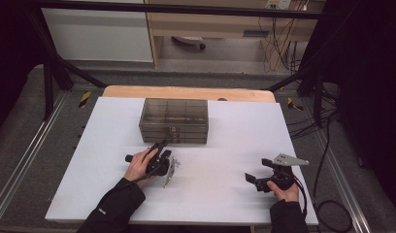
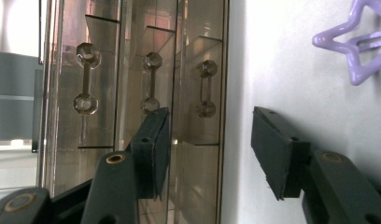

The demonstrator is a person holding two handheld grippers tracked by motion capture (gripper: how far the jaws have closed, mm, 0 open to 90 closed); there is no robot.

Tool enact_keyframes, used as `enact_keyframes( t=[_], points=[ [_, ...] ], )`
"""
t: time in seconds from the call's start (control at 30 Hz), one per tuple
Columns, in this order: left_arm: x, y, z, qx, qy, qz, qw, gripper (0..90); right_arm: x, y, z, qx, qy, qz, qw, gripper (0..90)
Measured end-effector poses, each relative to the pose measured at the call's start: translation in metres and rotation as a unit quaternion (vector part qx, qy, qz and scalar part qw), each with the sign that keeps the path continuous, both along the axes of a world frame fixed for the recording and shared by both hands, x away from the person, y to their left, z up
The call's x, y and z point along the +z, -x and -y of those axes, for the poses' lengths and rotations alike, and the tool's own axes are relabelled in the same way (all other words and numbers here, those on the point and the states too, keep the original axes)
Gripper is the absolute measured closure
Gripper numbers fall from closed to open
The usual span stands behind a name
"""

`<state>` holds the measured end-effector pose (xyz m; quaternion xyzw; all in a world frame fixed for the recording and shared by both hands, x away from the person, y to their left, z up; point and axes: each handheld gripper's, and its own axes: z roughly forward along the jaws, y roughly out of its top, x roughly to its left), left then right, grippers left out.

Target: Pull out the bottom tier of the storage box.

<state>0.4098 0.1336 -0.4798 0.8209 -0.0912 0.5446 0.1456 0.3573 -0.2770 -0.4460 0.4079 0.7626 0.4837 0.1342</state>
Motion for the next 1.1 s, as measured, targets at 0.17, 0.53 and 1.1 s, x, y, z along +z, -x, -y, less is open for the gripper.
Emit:
enact_keyframes(
  t=[0.17,0.53,1.1],
  points=[
    [-0.004,-0.002,0.003,-0.004,-0.004,0.01,0.9999,53.0,0.0,0.0,0.0,0.0,0.0,0.0,1.0,1.4],
    [-0.009,-0.006,0.007,-0.005,-0.018,0.024,0.9995,63.2,0.001,0.0,0.0,0.001,0.0,0.002,1.0,1.4],
    [-0.015,-0.013,0.01,-0.009,-0.034,0.042,0.9985,72.6,0.001,0.001,0.0,-0.001,0.0,0.003,1.0,1.4]
  ],
)
